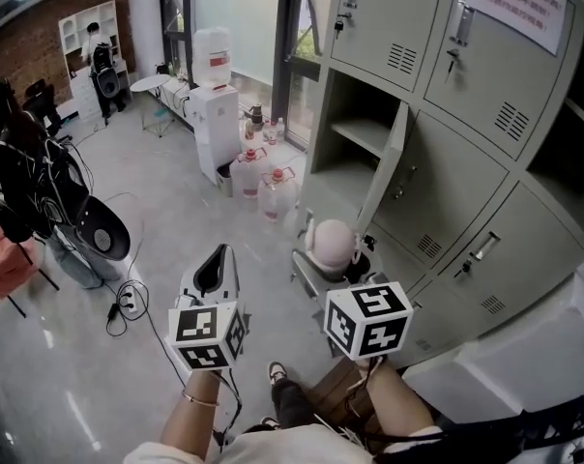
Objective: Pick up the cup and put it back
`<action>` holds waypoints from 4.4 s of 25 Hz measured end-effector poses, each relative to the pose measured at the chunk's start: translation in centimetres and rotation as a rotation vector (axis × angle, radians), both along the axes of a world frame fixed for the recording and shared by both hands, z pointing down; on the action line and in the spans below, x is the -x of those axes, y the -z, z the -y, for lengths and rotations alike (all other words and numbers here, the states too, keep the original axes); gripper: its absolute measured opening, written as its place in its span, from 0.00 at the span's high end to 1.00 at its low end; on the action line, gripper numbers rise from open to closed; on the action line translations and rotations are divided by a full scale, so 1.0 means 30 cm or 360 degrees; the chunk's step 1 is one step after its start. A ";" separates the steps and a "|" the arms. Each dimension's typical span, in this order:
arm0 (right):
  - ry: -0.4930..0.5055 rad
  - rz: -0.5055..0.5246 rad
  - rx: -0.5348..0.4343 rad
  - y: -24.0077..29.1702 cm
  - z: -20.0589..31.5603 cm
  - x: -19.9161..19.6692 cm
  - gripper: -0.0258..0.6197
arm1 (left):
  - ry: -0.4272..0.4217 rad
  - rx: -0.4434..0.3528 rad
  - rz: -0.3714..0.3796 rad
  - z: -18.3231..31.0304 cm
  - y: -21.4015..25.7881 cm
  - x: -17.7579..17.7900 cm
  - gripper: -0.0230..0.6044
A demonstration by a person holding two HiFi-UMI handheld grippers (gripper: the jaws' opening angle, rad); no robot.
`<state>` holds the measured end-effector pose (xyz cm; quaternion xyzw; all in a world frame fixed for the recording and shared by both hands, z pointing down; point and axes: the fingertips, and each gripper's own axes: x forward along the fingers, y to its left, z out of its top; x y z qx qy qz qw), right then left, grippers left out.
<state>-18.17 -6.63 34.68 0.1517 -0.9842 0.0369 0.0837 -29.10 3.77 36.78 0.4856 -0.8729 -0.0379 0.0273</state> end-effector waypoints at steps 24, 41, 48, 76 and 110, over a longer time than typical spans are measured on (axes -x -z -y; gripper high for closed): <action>-0.0219 0.0033 0.0008 -0.300 0.488 0.530 0.43 | -0.0202 -0.0044 0.0029 0.539 -0.240 0.532 0.95; -0.0656 -0.0005 -0.0016 -0.327 0.793 0.627 0.43 | -0.0638 -0.0062 0.0049 0.957 -0.237 0.685 0.95; -0.0879 0.0002 -0.0021 -0.297 0.898 0.665 0.43 | -0.0867 -0.0107 0.0051 1.129 -0.208 0.760 0.95; -0.1164 0.0025 0.0021 -0.266 1.067 0.631 0.43 | -0.1157 -0.0050 0.0088 1.340 -0.210 0.807 0.95; -0.1348 0.0081 -0.0041 0.004 1.678 0.664 0.43 | -0.1182 -0.0019 0.0134 1.571 -0.295 0.998 0.95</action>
